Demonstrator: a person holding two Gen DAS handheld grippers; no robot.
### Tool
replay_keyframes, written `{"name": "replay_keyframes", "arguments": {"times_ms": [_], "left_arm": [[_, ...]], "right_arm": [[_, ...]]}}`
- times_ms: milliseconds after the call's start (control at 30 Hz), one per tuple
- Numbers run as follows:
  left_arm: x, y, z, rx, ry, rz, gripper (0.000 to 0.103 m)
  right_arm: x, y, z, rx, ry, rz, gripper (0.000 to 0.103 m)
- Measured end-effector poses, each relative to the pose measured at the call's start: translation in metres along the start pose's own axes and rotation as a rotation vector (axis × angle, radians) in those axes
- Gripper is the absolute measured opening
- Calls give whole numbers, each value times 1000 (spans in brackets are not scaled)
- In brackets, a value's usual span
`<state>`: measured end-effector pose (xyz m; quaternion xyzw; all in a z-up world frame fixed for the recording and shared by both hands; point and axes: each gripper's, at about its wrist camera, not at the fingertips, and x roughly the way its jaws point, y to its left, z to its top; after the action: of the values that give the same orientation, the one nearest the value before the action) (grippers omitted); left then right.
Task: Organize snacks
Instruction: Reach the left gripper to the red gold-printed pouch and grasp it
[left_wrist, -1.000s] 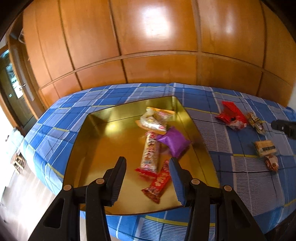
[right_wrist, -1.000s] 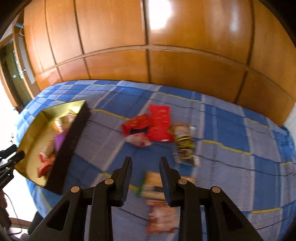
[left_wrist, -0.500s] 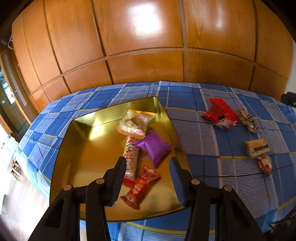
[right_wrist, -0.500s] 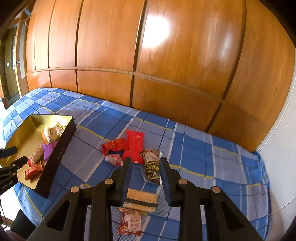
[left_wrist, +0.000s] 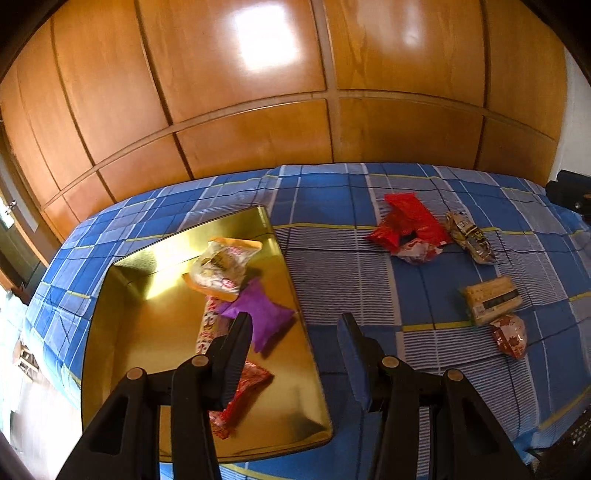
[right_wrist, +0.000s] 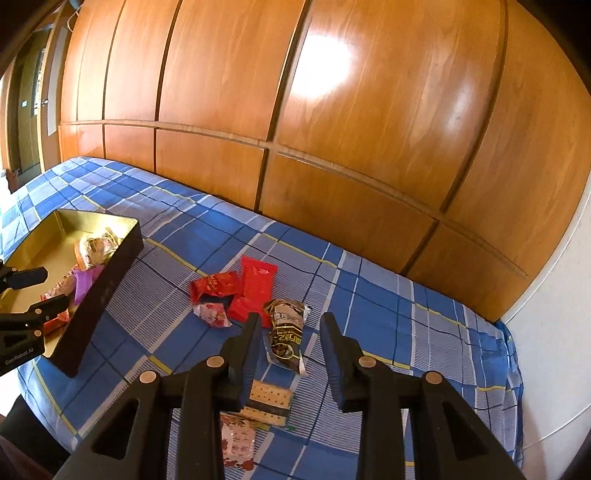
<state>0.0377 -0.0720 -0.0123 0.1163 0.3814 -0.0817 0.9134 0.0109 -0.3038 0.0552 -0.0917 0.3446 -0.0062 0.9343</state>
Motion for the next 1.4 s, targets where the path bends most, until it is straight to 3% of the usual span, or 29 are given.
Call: {"name": "replay_keyframes", "arguments": {"times_ms": [367,500,600,800,967,1100,1233,1333,1400], "left_arm": [[13,-21,13,34,17,-23,49],[22,-27,22,30,37,-59,49],[32,-29,33,-4,69,-113,49],[63,-46,59,-2,109,-176,49],[94,-63,79,9,159,-225,49],[120,-76,92,64,178,-192,49],[141,-85,106,94,198,-220,49],[150,-97,111,152,219,-269,58],[157,-105,113,193,224,-275,58]], "right_arm": [[18,-11,-2,-32,32,2,33],[38,-19,-10,-64,81,28,34],[78,-47,-33,-7,191,93,34],[105,-80,-51,161,281,116,34],[107,-81,-49,187,288,136,34],[106,-80,-47,193,287,155,34],[106,-80,-45,194,282,161,34],[106,-77,-45,184,285,165,34],[106,-77,-45,182,285,166,34]]}}
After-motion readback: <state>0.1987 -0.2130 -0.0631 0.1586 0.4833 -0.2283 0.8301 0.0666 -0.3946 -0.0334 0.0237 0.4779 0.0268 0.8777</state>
